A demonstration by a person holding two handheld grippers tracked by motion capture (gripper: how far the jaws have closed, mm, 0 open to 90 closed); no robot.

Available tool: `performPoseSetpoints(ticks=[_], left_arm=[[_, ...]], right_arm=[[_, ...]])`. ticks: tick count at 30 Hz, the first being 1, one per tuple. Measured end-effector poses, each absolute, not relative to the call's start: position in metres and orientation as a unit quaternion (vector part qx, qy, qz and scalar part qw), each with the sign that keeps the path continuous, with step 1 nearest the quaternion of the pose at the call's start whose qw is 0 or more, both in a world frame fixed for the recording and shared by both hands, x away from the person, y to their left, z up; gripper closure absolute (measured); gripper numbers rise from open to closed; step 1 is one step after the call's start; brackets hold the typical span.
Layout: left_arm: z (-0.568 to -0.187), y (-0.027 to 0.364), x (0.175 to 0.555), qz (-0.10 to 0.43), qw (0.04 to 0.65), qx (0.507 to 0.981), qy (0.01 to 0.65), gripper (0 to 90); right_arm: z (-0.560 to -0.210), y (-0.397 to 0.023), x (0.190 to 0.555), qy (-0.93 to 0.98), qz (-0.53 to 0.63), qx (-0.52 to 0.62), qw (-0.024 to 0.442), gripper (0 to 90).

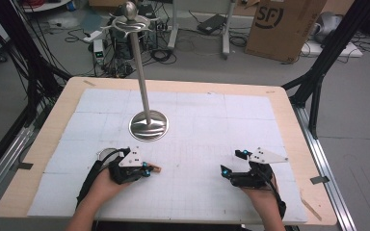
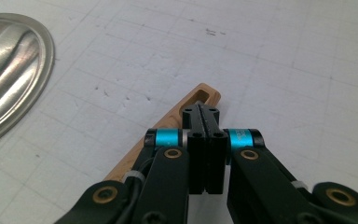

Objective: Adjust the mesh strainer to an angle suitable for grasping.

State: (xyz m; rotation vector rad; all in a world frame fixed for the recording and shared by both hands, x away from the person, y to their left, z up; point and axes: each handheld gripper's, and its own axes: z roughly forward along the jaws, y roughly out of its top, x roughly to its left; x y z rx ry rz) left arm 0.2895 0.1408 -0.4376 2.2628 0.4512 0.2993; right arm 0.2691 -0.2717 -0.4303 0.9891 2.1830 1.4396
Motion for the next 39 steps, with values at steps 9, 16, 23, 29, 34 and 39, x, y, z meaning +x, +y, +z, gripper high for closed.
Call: performPoseSetpoints(ticks=[9, 16, 23, 29, 34, 39], left_arm=[[-0.436, 0.138, 0.3, 0.131, 0.396, 0.884, 0.21, 89.6], [-0.434, 0.133, 0.31, 0.147, 0.381, 0.885, 0.223, 89.7], [-0.432, 0.129, 0.317, 0.149, 0.382, 0.881, 0.236, 89.6], [-0.434, 0.131, 0.319, 0.156, 0.37, 0.882, 0.247, 89.6], [-0.431, 0.133, 0.317, 0.156, 0.378, 0.879, 0.247, 89.4], [-0.422, 0.141, 0.311, 0.159, 0.398, 0.87, 0.244, 86.2]], right_arm=[[-0.432, -0.271, 0.27, 0.771, 0.504, 0.348, 0.173, 16.2], [-0.433, -0.27, 0.27, 0.773, 0.5, 0.35, 0.17, 16.2], [-0.433, -0.27, 0.27, 0.773, 0.501, 0.351, 0.169, 16.2], [-0.434, -0.269, 0.271, 0.774, 0.499, 0.352, 0.168, 16.3], [-0.434, -0.269, 0.27, 0.773, 0.5, 0.352, 0.166, 16.2], [-0.435, -0.269, 0.271, 0.774, 0.499, 0.351, 0.168, 16.2]])
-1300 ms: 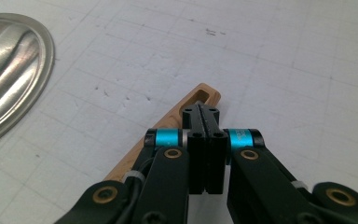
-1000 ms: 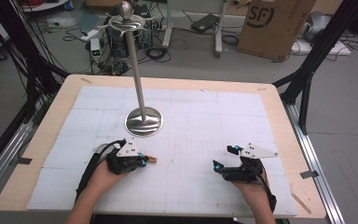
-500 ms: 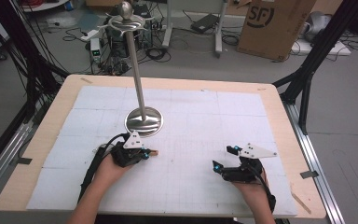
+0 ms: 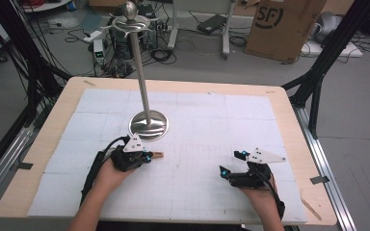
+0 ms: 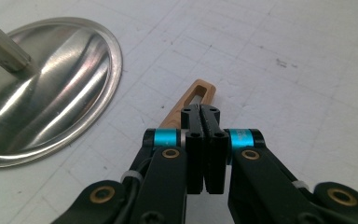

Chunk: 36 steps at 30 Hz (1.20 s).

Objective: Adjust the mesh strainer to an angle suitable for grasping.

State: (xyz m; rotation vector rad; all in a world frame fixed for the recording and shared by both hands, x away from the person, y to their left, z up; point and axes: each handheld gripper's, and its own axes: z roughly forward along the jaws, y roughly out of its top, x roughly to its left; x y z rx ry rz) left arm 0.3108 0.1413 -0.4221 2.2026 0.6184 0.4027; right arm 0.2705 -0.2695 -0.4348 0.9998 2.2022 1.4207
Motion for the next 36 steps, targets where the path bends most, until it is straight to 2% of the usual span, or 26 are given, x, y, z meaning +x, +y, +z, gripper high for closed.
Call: performPoseSetpoints(ticks=[9, 13, 18, 25, 36], left_arm=[[-0.406, 0.182, 0.295, 0.17, 0.466, 0.83, 0.254, 75.7], [-0.402, 0.201, 0.29, 0.173, 0.488, 0.813, 0.266, 65.5], [-0.4, 0.218, 0.289, 0.173, 0.503, 0.799, 0.281, 57.6], [-0.397, 0.222, 0.286, 0.175, 0.519, 0.79, 0.277, 44.8], [-0.404, 0.221, 0.287, 0.182, 0.513, 0.79, 0.283, 32.5]], right_arm=[[-0.435, -0.27, 0.27, 0.773, 0.501, 0.351, 0.168, 16.3], [-0.435, -0.269, 0.269, 0.774, 0.5, 0.35, 0.168, 16.2], [-0.435, -0.269, 0.269, 0.776, 0.498, 0.35, 0.167, 16.2], [-0.434, -0.27, 0.269, 0.773, 0.502, 0.349, 0.169, 16.2], [-0.43, -0.275, 0.27, 0.766, 0.509, 0.354, 0.173, 16.2]])
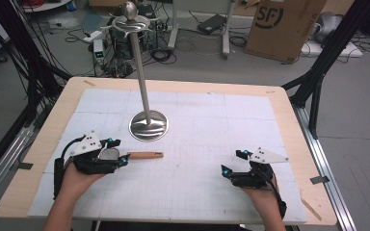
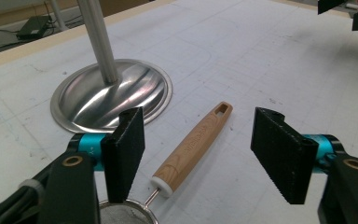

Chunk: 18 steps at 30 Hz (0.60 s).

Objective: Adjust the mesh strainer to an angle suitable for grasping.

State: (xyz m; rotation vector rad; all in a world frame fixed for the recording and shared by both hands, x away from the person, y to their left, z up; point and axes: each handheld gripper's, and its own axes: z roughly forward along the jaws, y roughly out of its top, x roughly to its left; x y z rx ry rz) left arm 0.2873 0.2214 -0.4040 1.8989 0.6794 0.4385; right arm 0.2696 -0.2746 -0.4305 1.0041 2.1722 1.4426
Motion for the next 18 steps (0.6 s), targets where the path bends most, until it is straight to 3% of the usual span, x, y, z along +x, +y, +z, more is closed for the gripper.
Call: performPoseSetpoints(ticks=[5, 18], left_arm=[[-0.4053, 0.2219, 0.2884, 0.184, 0.51, 0.789, 0.287, 26.5], [-0.4077, 0.2206, 0.291, 0.181, 0.506, 0.792, 0.289, 23.6]], right_arm=[[-0.4286, -0.2776, 0.2693, 0.761, 0.513, 0.358, 0.173, 16.2], [-0.43, -0.2784, 0.2696, 0.763, 0.51, 0.358, 0.175, 16.2]])
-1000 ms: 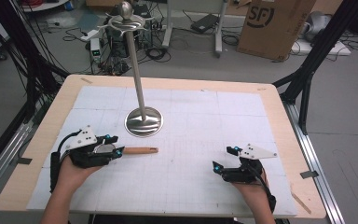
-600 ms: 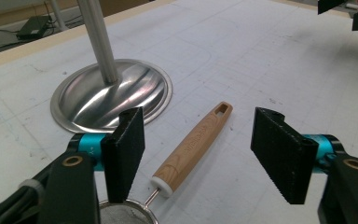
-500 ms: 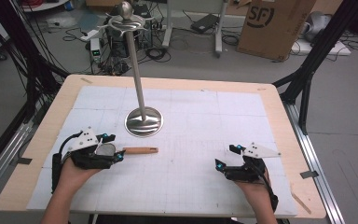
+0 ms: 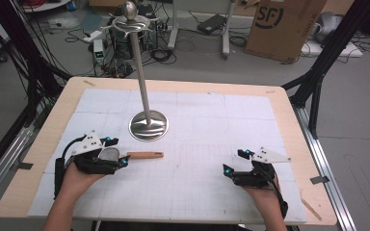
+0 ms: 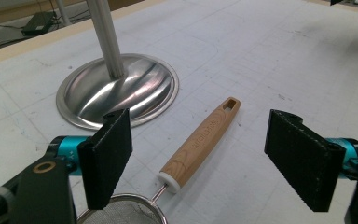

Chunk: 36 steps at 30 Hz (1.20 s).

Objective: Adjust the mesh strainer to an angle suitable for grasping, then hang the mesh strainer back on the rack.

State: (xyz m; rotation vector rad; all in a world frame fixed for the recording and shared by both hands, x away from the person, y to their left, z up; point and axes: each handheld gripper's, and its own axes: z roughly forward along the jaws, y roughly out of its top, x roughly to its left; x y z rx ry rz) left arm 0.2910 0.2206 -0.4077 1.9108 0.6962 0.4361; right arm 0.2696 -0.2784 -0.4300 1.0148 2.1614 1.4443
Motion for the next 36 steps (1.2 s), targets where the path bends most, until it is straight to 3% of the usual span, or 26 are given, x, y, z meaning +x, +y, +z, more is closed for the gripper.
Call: performPoseSetpoints(ticks=[19, 31, 36], left_arm=[[-0.41, 0.218, 0.295, 0.179, 0.507, 0.791, 0.292, 22.9], [-0.403, 0.205, 0.306, 0.179, 0.462, 0.825, 0.271, 23.9], [-0.403, 0.194, 0.316, 0.177, 0.42, 0.853, 0.255, 29.4]], right_arm=[[-0.431, -0.281, 0.267, 0.763, 0.508, 0.36, 0.176, 16.2], [-0.428, -0.282, 0.264, 0.759, 0.515, 0.356, 0.177, 16.2], [-0.426, -0.282, 0.264, 0.759, 0.516, 0.357, 0.177, 16.2]])
